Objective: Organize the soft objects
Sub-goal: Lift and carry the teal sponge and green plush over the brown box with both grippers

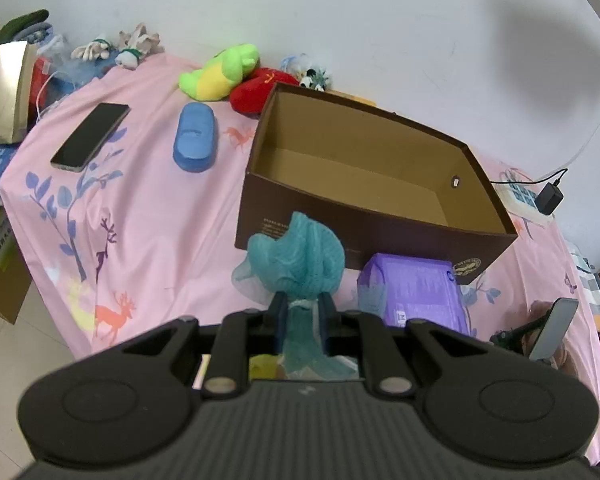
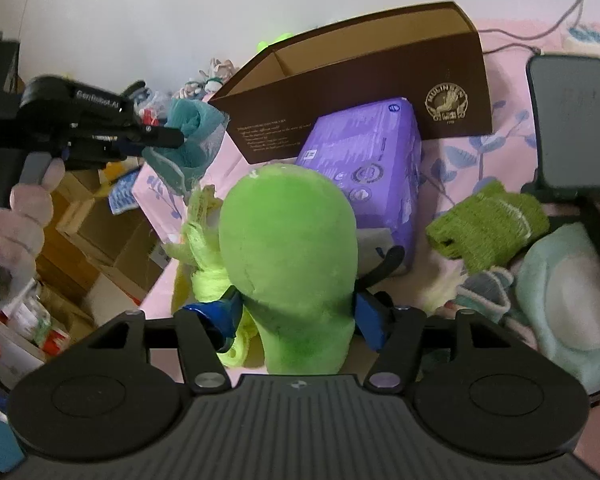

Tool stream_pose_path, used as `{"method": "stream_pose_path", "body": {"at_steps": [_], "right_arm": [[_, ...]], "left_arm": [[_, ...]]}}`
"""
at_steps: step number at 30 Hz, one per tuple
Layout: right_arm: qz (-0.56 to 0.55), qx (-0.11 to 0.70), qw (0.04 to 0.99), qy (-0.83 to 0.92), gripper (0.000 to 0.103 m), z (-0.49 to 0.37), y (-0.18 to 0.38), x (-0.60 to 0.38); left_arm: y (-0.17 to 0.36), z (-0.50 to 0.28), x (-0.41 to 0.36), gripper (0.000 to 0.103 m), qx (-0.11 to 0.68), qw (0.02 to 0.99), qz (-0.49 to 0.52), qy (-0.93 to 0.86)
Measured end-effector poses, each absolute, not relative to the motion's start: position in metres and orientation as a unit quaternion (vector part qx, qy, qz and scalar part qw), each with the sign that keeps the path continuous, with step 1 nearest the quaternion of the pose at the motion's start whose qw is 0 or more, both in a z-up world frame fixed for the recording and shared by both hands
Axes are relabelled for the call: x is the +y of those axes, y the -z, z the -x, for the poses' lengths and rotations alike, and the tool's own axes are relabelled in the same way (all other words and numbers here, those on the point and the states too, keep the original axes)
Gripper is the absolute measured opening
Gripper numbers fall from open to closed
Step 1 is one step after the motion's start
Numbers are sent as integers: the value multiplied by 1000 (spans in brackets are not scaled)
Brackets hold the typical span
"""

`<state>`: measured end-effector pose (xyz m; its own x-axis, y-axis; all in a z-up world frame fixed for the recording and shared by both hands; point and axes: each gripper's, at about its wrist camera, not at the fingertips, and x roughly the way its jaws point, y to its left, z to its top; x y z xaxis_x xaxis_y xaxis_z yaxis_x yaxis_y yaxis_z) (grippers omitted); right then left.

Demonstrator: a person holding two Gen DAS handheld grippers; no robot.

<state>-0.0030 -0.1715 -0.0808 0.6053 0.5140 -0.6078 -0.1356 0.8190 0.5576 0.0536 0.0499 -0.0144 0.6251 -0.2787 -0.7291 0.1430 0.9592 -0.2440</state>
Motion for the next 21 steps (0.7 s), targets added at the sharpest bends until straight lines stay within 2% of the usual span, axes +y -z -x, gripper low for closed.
{"method": "stream_pose_path", "body": {"at_steps": [7,21], "right_arm": [[-272,384,862,-190,35,11,83,-173],[-295,333,878,-179,32,38,52,-196]], "left_arm": [[13,-57,48,12,415,897,80,127],[2,-67,36,11,402,896,80,170]]}}
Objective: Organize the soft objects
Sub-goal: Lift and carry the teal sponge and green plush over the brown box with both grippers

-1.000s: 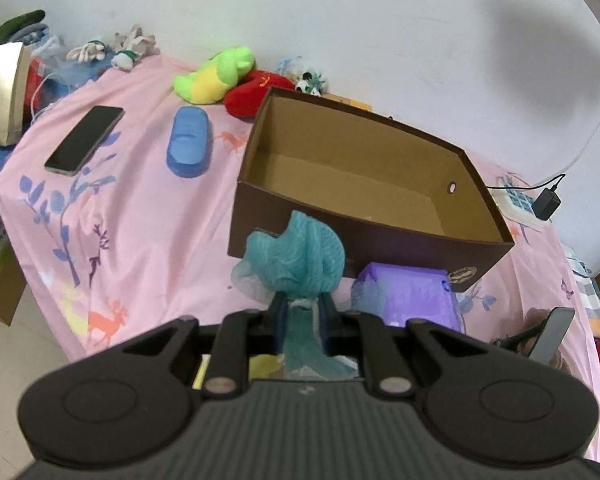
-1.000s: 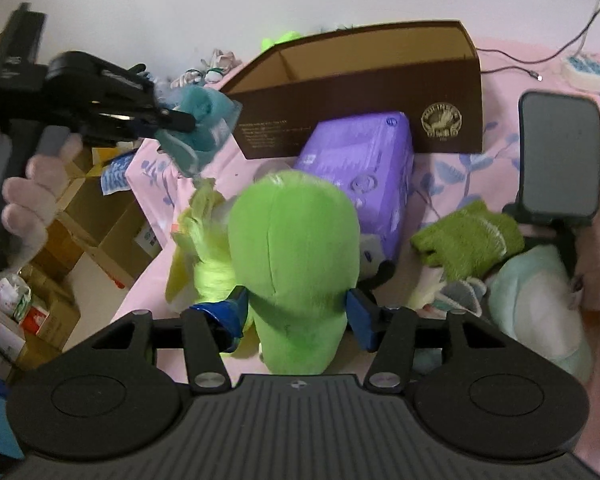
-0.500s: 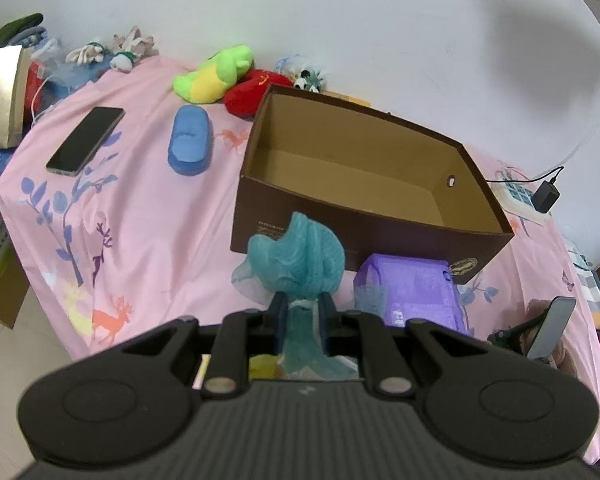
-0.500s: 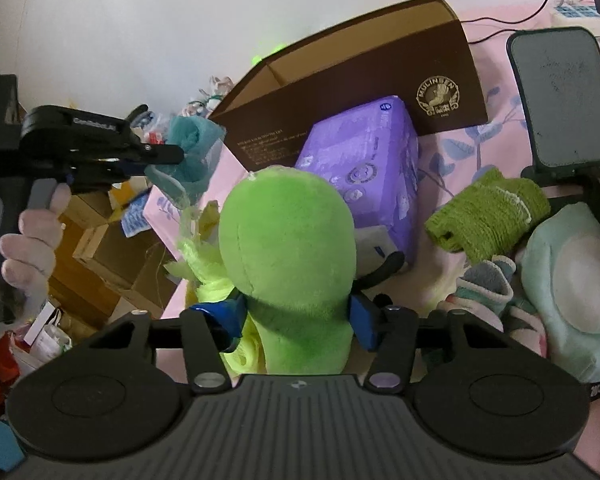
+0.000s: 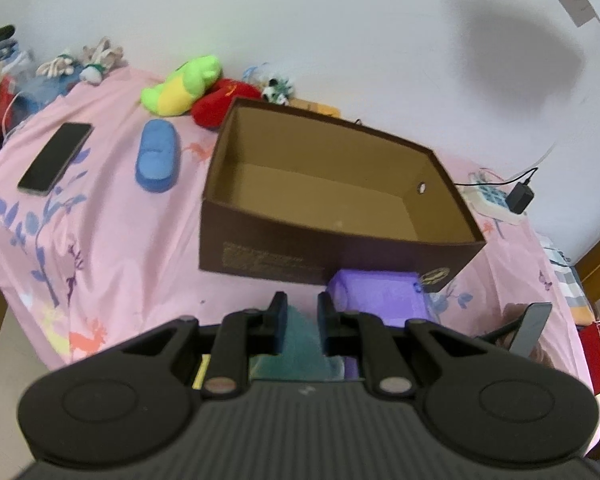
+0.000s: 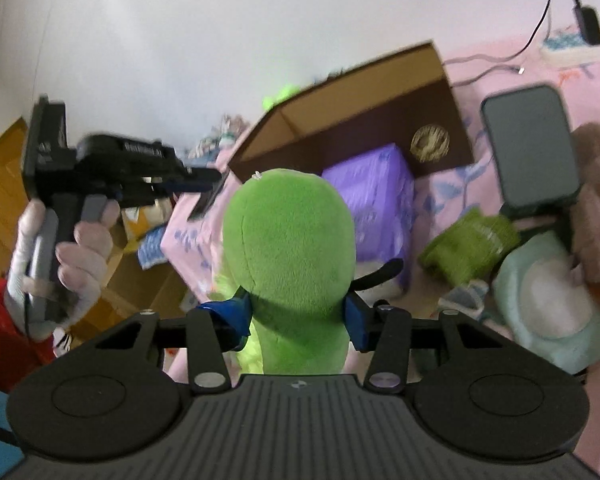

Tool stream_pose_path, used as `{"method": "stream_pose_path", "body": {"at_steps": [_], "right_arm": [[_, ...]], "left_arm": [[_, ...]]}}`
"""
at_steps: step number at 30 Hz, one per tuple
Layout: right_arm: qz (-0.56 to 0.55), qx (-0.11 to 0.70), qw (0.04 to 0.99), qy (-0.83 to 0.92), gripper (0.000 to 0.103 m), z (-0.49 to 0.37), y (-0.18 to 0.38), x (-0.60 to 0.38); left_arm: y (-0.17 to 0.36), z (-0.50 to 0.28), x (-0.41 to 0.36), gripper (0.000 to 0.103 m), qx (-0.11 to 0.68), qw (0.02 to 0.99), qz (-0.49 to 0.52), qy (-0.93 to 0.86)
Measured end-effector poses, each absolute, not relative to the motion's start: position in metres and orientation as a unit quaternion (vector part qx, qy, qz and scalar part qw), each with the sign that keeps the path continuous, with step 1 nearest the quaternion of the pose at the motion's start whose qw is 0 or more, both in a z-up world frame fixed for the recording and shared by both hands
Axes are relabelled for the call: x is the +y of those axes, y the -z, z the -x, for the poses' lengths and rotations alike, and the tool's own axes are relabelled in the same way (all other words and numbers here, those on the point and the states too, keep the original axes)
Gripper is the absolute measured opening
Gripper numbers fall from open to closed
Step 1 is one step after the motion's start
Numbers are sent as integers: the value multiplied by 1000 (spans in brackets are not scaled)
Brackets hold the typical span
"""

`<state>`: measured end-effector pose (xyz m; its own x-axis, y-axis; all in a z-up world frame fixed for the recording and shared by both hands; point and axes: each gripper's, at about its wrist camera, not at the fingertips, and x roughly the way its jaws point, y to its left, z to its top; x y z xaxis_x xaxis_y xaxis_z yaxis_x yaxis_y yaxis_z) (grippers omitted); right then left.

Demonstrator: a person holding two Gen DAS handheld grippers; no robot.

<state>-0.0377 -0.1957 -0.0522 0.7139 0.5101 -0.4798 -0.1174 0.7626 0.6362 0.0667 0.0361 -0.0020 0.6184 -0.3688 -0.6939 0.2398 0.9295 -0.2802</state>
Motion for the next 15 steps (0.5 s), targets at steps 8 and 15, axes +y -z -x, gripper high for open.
{"method": "stream_pose_path", "body": {"at_steps": [8,15], "right_arm": [[-305,291,895,-149,32,37,31,-217],[-308,271,900,-150,33,31,25,-225]], "left_arm": [[1,-77,29,10,401,894,76,186],[12,-84,29,31,402,890,50,211]]}}
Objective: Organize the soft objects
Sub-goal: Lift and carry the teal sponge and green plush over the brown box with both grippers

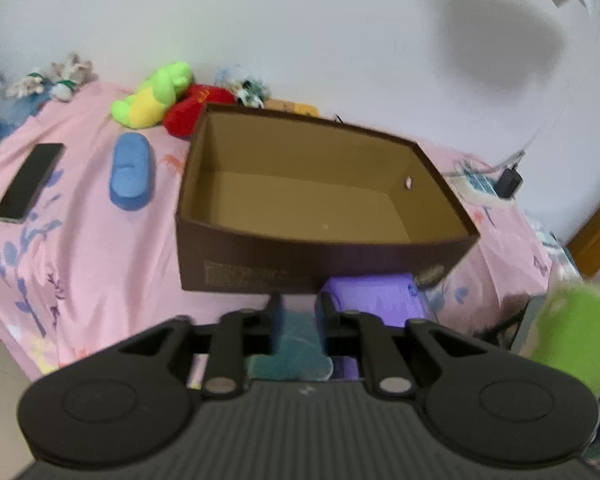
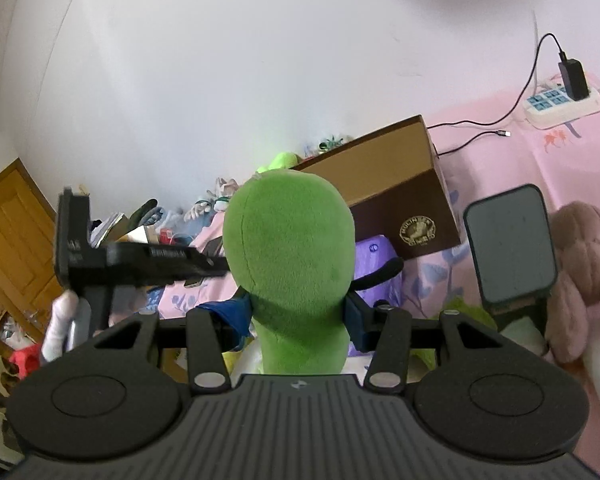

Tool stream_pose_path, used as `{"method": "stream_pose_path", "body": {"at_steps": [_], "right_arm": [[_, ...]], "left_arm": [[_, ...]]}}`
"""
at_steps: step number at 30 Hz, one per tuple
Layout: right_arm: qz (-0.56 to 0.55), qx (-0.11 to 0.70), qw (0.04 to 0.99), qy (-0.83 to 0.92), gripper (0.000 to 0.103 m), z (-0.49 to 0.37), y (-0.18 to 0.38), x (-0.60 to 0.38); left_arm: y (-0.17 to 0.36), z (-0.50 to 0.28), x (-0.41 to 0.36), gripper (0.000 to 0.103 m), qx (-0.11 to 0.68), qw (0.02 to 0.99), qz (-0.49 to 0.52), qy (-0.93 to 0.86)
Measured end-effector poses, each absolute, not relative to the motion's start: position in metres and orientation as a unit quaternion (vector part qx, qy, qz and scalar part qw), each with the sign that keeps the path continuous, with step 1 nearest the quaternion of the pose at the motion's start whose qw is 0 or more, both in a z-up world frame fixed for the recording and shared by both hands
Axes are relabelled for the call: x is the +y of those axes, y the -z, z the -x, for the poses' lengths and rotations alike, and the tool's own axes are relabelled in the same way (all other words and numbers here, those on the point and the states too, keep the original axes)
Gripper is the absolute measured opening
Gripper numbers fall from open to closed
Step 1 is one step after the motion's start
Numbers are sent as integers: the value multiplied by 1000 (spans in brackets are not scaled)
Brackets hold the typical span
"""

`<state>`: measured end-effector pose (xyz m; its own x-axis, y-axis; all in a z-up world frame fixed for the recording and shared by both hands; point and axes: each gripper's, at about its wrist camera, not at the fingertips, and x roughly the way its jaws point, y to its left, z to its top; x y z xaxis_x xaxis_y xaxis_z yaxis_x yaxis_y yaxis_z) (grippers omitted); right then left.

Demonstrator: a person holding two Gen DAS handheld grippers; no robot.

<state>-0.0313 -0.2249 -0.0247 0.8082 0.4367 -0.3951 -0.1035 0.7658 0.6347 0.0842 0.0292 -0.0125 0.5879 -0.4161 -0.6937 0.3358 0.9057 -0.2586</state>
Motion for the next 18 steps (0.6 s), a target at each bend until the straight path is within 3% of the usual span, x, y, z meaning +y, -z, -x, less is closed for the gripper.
{"method": "stream_pose_path", "body": {"at_steps": [1,2,13,14,16,18], "right_arm": [[-306,271,900,-151,33,31,25,-225],[-306,273,899,-152,33,31,27,-224],[-310,280,894,-163,33,17,31,-223],[-310,281,894,-162,33,18,32,-223],[-308,287,893,-160,33,16,33,-222],[-309,290,892,-159,33,16,34,-221]], "left_arm": [[18,-83,31,59,402,888,48,218],[22,-82,32,63,399,888,46,222],[66,-85,14,63,421,881,-34,213],[67,-86,12,62,419,883,-36,209],[68,-89,10,25,423,880,-39,212],[68,-91,11,22,426,880,-35,206]]}}
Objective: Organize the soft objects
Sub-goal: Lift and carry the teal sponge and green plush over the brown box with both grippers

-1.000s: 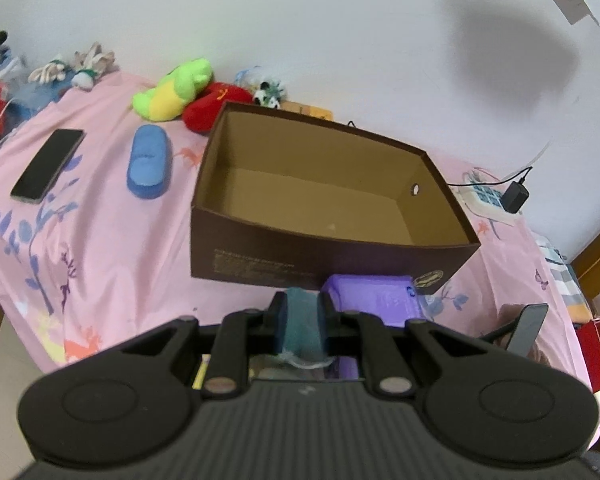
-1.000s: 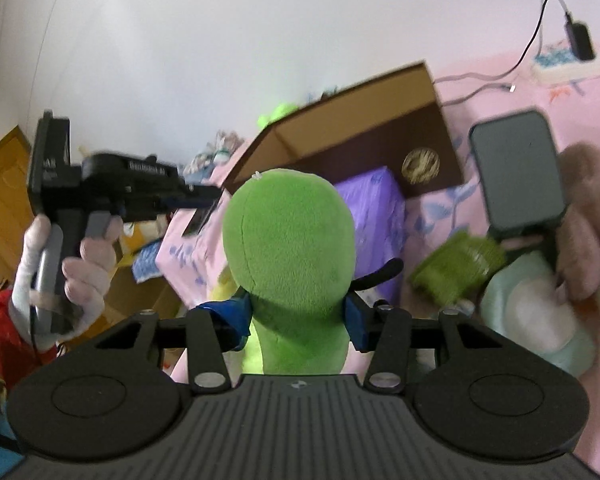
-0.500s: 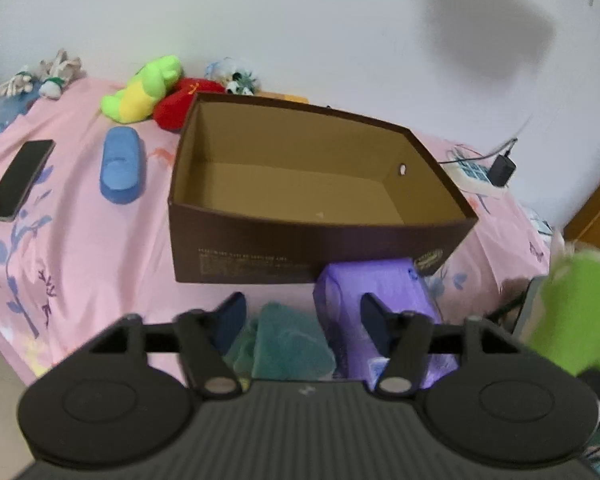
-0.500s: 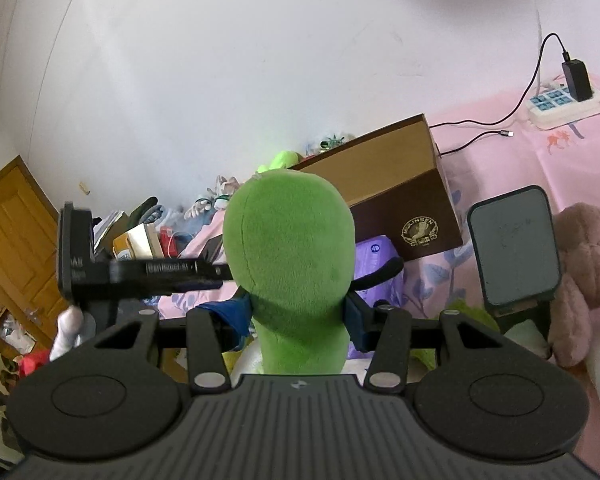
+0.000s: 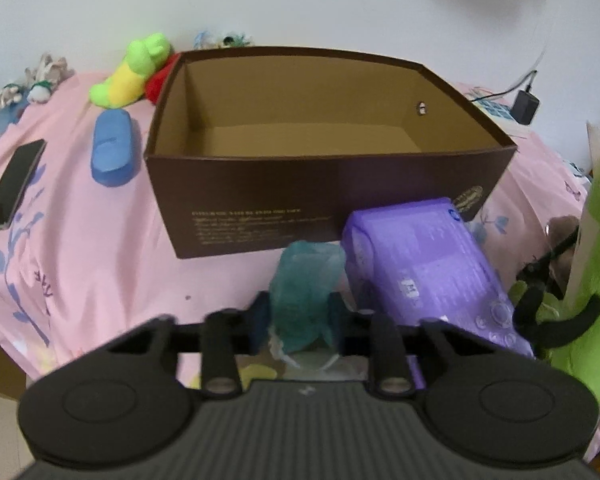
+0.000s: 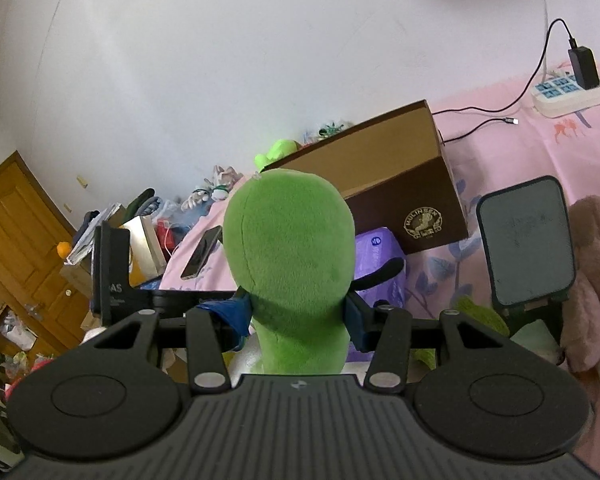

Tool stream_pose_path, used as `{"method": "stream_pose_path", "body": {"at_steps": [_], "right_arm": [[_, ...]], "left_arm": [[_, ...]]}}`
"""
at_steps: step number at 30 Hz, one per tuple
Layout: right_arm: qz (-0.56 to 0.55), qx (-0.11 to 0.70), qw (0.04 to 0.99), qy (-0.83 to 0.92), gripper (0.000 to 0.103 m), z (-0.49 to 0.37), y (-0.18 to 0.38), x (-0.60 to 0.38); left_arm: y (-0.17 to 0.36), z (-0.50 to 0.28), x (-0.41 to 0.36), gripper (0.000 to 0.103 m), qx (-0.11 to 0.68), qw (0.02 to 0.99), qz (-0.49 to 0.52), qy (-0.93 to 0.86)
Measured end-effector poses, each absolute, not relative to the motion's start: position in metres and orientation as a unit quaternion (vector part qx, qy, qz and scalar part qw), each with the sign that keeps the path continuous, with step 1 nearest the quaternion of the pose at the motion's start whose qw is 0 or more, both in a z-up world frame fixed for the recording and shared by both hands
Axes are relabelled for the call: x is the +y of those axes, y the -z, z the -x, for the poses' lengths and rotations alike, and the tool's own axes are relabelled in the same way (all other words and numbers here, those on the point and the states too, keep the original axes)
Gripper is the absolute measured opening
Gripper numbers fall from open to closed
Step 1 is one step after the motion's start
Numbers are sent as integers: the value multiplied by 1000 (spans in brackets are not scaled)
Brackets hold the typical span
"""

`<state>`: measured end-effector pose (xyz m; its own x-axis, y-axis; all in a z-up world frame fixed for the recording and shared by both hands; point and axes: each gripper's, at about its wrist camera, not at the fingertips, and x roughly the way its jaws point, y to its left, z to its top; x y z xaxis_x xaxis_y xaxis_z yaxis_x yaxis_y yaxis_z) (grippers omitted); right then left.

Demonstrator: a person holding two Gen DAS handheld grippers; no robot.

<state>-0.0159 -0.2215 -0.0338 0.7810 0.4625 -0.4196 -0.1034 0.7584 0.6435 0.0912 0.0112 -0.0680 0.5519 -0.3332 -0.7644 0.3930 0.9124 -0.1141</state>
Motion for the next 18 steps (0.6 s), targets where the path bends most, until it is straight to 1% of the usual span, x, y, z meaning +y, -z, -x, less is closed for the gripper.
{"method": "stream_pose_path", "body": {"at_steps": [4,7,18], "right_arm": [[-311,295,889,-160,33,15,34,-222],[-313,296,888,-160,33,14,34,-223],[-313,289,891,-156,33,8,24,-225]], "left_arm": [[59,-93,19,12,421,884,-8,203],[46,-89,22,10,410,889,8,205],[-9,-79,25,10,360,904,51,226]]}}
